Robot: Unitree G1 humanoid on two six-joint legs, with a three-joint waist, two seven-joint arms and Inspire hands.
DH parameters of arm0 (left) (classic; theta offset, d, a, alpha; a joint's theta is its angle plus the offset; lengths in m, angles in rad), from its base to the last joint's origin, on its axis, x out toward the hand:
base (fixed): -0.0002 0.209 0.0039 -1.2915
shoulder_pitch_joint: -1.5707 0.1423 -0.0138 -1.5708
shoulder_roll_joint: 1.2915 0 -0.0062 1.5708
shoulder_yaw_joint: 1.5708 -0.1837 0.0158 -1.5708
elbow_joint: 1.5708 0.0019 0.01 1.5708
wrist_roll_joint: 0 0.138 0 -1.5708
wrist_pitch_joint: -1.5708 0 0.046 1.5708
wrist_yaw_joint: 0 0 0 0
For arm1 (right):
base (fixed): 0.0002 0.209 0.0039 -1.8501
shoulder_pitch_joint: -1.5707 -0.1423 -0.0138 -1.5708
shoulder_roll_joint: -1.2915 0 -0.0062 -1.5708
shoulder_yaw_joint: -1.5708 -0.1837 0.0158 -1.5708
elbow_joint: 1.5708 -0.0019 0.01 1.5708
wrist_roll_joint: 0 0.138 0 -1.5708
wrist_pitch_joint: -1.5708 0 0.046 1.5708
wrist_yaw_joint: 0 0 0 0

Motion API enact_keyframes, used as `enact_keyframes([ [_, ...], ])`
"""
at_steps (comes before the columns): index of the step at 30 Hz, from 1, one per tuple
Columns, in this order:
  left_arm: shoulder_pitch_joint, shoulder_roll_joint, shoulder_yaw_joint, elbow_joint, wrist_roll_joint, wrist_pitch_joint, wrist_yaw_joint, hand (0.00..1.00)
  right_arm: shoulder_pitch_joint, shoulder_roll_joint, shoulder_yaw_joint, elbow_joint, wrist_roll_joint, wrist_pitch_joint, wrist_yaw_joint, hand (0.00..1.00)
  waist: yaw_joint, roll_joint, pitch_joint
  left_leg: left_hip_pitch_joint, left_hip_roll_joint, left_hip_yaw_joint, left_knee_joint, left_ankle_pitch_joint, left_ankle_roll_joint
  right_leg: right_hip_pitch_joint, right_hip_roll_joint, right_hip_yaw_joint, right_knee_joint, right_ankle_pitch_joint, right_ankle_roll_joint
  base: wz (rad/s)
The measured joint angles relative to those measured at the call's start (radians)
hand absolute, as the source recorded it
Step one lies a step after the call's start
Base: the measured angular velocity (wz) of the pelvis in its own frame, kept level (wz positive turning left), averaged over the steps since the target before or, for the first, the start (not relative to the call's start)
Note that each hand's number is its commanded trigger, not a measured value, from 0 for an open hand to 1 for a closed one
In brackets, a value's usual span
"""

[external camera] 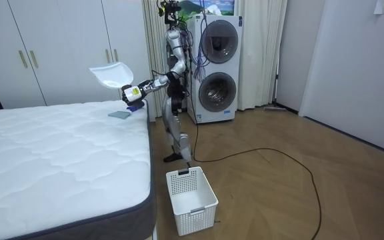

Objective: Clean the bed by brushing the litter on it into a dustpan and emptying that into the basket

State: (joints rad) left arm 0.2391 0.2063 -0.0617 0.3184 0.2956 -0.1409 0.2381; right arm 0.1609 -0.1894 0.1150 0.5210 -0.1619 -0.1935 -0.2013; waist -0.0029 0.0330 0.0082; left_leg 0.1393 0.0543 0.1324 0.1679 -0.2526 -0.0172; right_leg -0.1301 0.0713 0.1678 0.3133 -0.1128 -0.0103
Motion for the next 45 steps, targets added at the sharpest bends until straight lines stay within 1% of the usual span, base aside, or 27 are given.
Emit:
enact_keyframes([
  [1,0.0,-0.002,-0.001,0.001,-0.001,0.0,0.0,0.0,0.0,0.002,0.0,0.0,0.002,0.0,-0.003,0.0,-0.001,0.001,-0.0005,-0.003,0.0,0.0,0.0,-0.006,0.0,-0.005,0.001,0.0,0.003,0.0,0.001,-0.08],
  [3,-0.004,-0.004,-0.003,0.045,-0.001,-0.021,0.021,0.0,-0.002,0.011,0.0,0.013,-0.002,0.0,-0.01,0.0,-0.004,0.0,0.0006,-0.006,-0.01,0.003,0.004,-0.009,0.004,-0.016,-0.001,0.02,0.034,-0.008,0.008,-0.07],
  [6,-0.005,-0.004,-0.007,0.11,-0.009,-0.023,0.046,0.0,-0.002,0.015,-0.001,0.032,0.004,0.0,-0.03,0.0,-0.02,0.0,0.0024,-0.007,-0.024,0.006,0.02,-0.019,0.014,-0.031,-0.01,0.024,0.074,-0.027,0.015,-0.06],
  [8,-0.01,-0.005,-0.02,0.184,-0.03,-0.022,0.074,0.0,-0.005,0.018,0.0,0.077,0.004,0.007,-0.041,0.0,-0.017,-0.006,0.0034,-0.005,-0.037,0.012,0.019,-0.023,0.02,-0.046,-0.019,0.023,0.105,-0.045,0.021,-0.07],
  [11,-0.017,-0.005,-0.017,0.263,-0.03,-0.022,0.099,0.0,-0.015,0.033,-0.001,0.163,0.001,0.017,-0.04,0.0,-0.022,-0.019,0.0098,-0.009,-0.036,0.02,0.018,-0.024,0.019,-0.05,-0.018,0.023,0.099,-0.045,0.02,-0.05],
  [12,-0.017,-0.005,-0.017,0.286,-0.03,-0.022,0.106,0.0,-0.014,0.034,-0.001,0.195,0.004,0.022,-0.036,0.0,-0.021,-0.023,0.0086,-0.011,-0.034,0.018,0.019,-0.024,0.019,-0.049,-0.017,0.021,0.094,-0.043,0.019,0.05],
  [14,-0.022,-0.005,-0.017,0.314,-0.03,-0.022,0.114,0.0,-0.014,0.034,-0.008,0.222,0.017,0.022,-0.036,0.0,-0.02,-0.023,0.0081,-0.015,-0.031,0.016,0.021,-0.024,0.019,-0.048,-0.016,0.018,0.081,-0.039,0.018,0.05],
  [17,-0.049,-0.006,-0.016,0.344,-0.031,-0.022,0.138,0.0,-0.015,0.034,-0.023,0.224,0.023,0.022,-0.036,0.0,-0.016,-0.023,0.0075,-0.024,-0.029,0.002,0.019,-0.024,0.019,-0.049,-0.014,0.016,0.063,-0.032,0.02,0.03],
  [19,-0.061,-0.008,-0.001,0.348,-0.031,-0.022,0.152,0.0,-0.021,0.036,-0.025,0.23,0.023,0.022,-0.036,0.0,-0.015,-0.025,0.0041,-0.024,-0.028,0.001,0.018,-0.024,0.019,-0.046,-0.013,0.017,0.053,-0.03,0.02,-0.06],
  [20,-0.066,-0.011,0.013,0.348,-0.031,-0.022,0.164,0.0,-0.021,0.036,-0.026,0.233,0.022,0.022,-0.036,0.0,-0.01,-0.025,-0.0026,-0.024,-0.026,0.002,0.017,-0.024,0.02,-0.044,-0.011,0.018,0.047,-0.026,0.02,-0.12],
  [21,-0.069,-0.012,0.026,0.348,-0.031,-0.022,0.182,0.0,-0.021,0.036,-0.027,0.233,0.026,0.022,-0.036,0.0,-0.001,-0.025,-0.0073,-0.023,-0.023,0.001,0.017,-0.024,0.02,-0.042,-0.009,0.017,0.043,-0.023,0.019,-0.15],
  [23,-0.071,-0.015,0.048,0.348,-0.031,-0.022,0.207,0.0,-0.018,0.036,-0.029,0.232,0.035,0.022,-0.038,0.0,0.0,-0.025,-0.0088,-0.019,-0.017,0.002,0.016,-0.024,0.02,-0.031,-0.004,0.015,0.025,-0.017,0.017,-0.07],
  [26,-0.07,-0.017,0.052,0.348,-0.09,-0.022,0.242,0.0,-0.014,0.036,-0.029,0.232,0.038,0.022,-0.042,0.0,0.004,-0.022,-0.0087,-0.007,-0.01,0.002,0.001,-0.023,0.019,-0.02,0.001,0.008,0.012,-0.014,0.014,0.0],
  [29,-0.068,-0.02,0.051,0.358,-0.14,-0.024,0.262,0.0,-0.013,0.036,-0.029,0.235,0.038,0.022,-0.048,0.0,0.008,-0.019,-0.009,-0.002,-0.01,0.002,-0.001,-0.023,0.019,-0.015,0.0,0.003,0.007,-0.014,0.014,0.0],
  [31,-0.068,-0.021,0.051,0.419,-0.174,-0.033,0.263,0.0,-0.014,0.038,-0.031,0.263,0.029,0.022,-0.046,0.0,0.008,-0.014,-0.0074,0.015,-0.007,0.003,-0.003,-0.023,0.019,0.01,0.001,0.0,-0.009,-0.013,0.013,0.0],
  [32,-0.062,-0.024,0.054,0.464,-0.186,-0.032,0.26,0.0,-0.013,0.038,-0.041,0.293,0.017,0.022,-0.038,0.0,0.006,-0.011,-0.0097,0.027,-0.005,0.003,-0.005,-0.023,0.019,0.027,0.001,-0.002,-0.021,-0.012,0.013,0.03],
  [33,-0.046,-0.027,0.061,0.499,-0.186,-0.03,0.255,0.0,-0.011,0.04,-0.064,0.32,0.003,0.029,-0.025,0.0,0.006,-0.01,-0.0143,0.031,-0.005,0.004,-0.012,-0.023,0.019,0.031,0.001,-0.004,-0.026,-0.011,0.013,0.04],
  [34,-0.039,-0.027,0.062,0.518,-0.186,-0.028,0.25,0.0,-0.01,0.04,-0.074,0.336,0.0,0.034,-0.022,0.0,0.006,-0.011,-0.0145,0.032,-0.004,0.003,-0.017,-0.023,0.019,0.031,0.001,-0.006,-0.028,-0.011,0.013,0.07],
  [35,-0.027,-0.03,0.062,0.56,-0.186,-0.022,0.243,0.0,-0.003,0.04,-0.097,0.372,0.001,0.042,-0.015,0.0,0.005,-0.012,-0.0135,0.036,-0.002,0.003,-0.019,-0.023,0.019,0.041,0.002,-0.008,-0.043,-0.006,0.014,0.05],
  [36,-0.021,-0.033,0.064,0.62,-0.187,-0.011,0.231,0.0,0.003,0.039,-0.106,0.421,0.007,0.05,-0.011,0.0,0.01,-0.017,-0.0151,0.038,-0.002,0.004,-0.019,-0.023,0.019,0.045,0.002,-0.008,-0.046,-0.005,0.014,0.03],
  [37,-0.016,-0.033,0.068,0.651,-0.188,-0.006,0.225,0.0,0.004,0.04,-0.106,0.441,0.013,0.059,-0.005,0.0,0.011,-0.019,-0.0149,0.038,-0.001,0.004,-0.02,-0.023,0.019,0.045,0.002,-0.008,-0.046,-0.005,0.014,-0.04],
  [39,0.009,-0.035,0.104,0.749,-0.196,0.027,0.198,0.0,0.014,0.041,-0.109,0.501,0.016,0.084,0.019,0.0,0.012,-0.025,-0.0133,0.04,0.003,0.007,-0.029,-0.023,0.019,0.047,0.008,-0.006,-0.059,0.0,0.012,-0.04],
  [40,0.016,-0.035,0.111,0.766,-0.196,0.033,0.191,0.0,0.021,0.041,-0.113,0.511,0.012,0.088,0.021,0.0,0.011,-0.026,-0.0134,0.041,0.004,0.007,-0.03,-0.023,0.019,0.049,0.008,-0.007,-0.061,0.0,0.012,0.0],
  [41,0.032,-0.037,0.12,0.786,-0.19,0.046,0.176,0.0,0.029,0.041,-0.13,0.537,0.001,0.091,0.028,0.0,0.011,-0.029,-0.0117,0.047,0.005,0.007,-0.033,-0.024,0.019,0.057,0.009,-0.006,-0.067,0.001,0.012,0.0],
  [43,0.048,-0.04,0.135,0.805,-0.168,0.064,0.153,0.0,0.028,0.04,-0.144,0.588,-0.017,0.112,0.03,0.0,0.012,-0.029,-0.0117,0.05,0.006,0.007,-0.033,-0.024,0.019,0.063,0.009,-0.006,-0.074,0.004,0.013,0.0],
  [44,0.062,-0.04,0.15,0.808,-0.141,0.082,0.134,0.0,0.026,0.041,-0.147,0.623,-0.055,0.124,0.034,0.0,0.012,-0.03,-0.011,0.05,0.005,0.006,-0.035,-0.024,0.019,0.062,0.009,-0.006,-0.073,0.005,0.014,0.0],
  [45,0.063,-0.04,0.16,0.809,-0.119,0.103,0.116,0.0,0.024,0.041,-0.146,0.66,-0.098,0.141,0.043,0.0,0.011,-0.031,-0.0113,0.05,0.005,0.005,-0.035,-0.024,0.019,0.062,0.008,-0.007,-0.071,0.005,0.014,0.0],
])
